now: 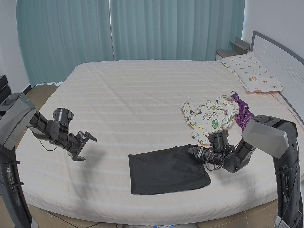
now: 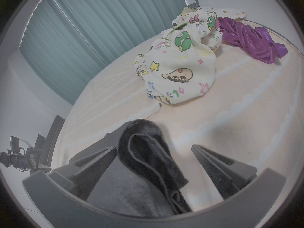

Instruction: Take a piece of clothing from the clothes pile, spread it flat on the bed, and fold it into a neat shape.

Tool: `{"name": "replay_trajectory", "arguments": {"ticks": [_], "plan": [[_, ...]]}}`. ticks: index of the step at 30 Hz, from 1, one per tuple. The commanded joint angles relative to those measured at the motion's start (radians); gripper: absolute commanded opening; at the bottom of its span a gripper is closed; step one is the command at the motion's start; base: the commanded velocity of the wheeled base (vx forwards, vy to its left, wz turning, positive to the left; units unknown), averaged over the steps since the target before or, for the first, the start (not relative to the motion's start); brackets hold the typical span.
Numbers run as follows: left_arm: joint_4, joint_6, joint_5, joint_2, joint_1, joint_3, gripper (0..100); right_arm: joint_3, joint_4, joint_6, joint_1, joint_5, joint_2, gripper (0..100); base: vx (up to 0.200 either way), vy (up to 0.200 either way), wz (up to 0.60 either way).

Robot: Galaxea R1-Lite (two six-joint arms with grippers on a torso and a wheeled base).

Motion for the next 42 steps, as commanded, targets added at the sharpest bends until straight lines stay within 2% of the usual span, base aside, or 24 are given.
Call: {"name": "replay_trajectory", "arguments": {"ticks": [1,16,24,28,30,31,32,35,39,42], "plan": [[0.0,0.0,0.0,0.003,0.0,0.001,100,-0.018,0.002,0.0,-0.035,0.0,0.017,100,0.0,0.0,0.0],[0.0,0.0,0.002,0.001,0.0,0.003,100,-0.055,0.039,0.008,-0.099,0.0,0.041,100,0.0,0.0,0.0],[0.0,0.0,0.002,0.003,0.0,0.003,100,-0.061,0.045,0.02,-0.105,0.001,0.041,100,0.0,0.0,0.0],[0.0,0.0,0.002,0.003,0.0,0.003,100,-0.086,0.019,0.102,-0.114,0.004,0.023,100,0.0,0.0,0.0],[-0.002,0.0,0.002,0.003,0.0,0.003,100,-0.086,0.011,0.132,-0.111,0.013,0.009,100,0.0,0.0,0.0],[-0.002,0.0,0.002,0.003,0.0,0.003,100,-0.087,0.014,0.181,-0.101,0.036,-0.012,100,0.0,0.0,0.0],[0.0,0.0,0.002,0.003,0.0,0.003,100,-0.089,0.011,0.191,-0.088,0.056,-0.014,100,0.0,0.0,0.0],[0.0,0.0,0.002,0.003,0.0,0.003,100,-0.096,0.008,0.197,-0.053,0.096,-0.002,100,0.0,0.0,0.0],[0.0,0.0,0.002,0.001,0.0,0.005,100,-0.132,0.002,0.197,-0.018,0.089,0.043,100,0.0,0.0,0.0],[0.0,0.0,0.002,0.001,0.0,0.006,100,-0.136,0.003,0.195,-0.021,0.093,0.049,100,0.0,0.0,0.0]]}}
